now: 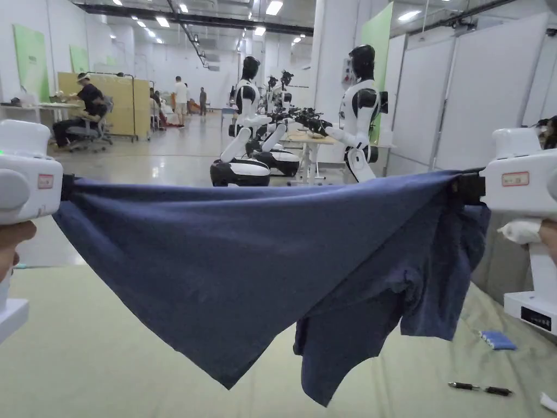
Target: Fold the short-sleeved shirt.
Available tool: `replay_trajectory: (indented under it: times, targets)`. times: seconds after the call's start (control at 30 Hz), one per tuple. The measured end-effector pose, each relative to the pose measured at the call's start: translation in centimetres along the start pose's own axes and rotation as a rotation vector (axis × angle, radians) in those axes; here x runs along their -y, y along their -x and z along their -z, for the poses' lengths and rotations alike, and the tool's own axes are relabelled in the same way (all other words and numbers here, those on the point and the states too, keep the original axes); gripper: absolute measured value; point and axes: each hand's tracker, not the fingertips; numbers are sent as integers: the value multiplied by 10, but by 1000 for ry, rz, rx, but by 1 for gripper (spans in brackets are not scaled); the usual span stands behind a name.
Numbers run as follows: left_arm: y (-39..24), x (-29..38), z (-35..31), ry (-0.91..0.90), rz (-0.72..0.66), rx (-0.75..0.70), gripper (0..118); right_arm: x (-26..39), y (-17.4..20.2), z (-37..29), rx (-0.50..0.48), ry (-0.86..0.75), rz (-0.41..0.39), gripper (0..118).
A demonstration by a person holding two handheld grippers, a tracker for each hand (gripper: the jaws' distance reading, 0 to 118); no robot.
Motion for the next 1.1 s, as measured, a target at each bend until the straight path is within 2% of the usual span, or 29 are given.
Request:
replay_trajectory:
  times: [0.17, 0.27, 0.37, 0.47, 0.67, 0.77, 0.93, 1.1]
  targets:
    - [-2, -32, 36, -17, -8, -42, 5, -28, 12, 35, 14, -13, -12, 8]
    - [-7, -30, 58, -16, -5, -68, 5, -23, 21, 61, 21, 13, -39, 8]
    - [-12, -7, 81, 9, 11, -92, 5, 2, 29, 87, 35, 58, -62, 8]
    - [-15, 29, 98, 38, 3, -104, 5, 43, 31, 115, 29, 117, -23, 8]
    - [-21, 80, 103, 88, -47, -81, 5, 107, 29, 138, 46, 161, -14, 8]
    - [-21, 90, 91, 110, -46, -50, 5, 120, 26, 131, 37, 191, -4, 8]
    - [-18, 113, 36, 136, -54, 23, 5, 153, 14, 85, -2, 219, -37, 8]
    - [-12, 170, -44, 273, -6, 130, 5, 217, 14, 4, -62, 287, -104, 8]
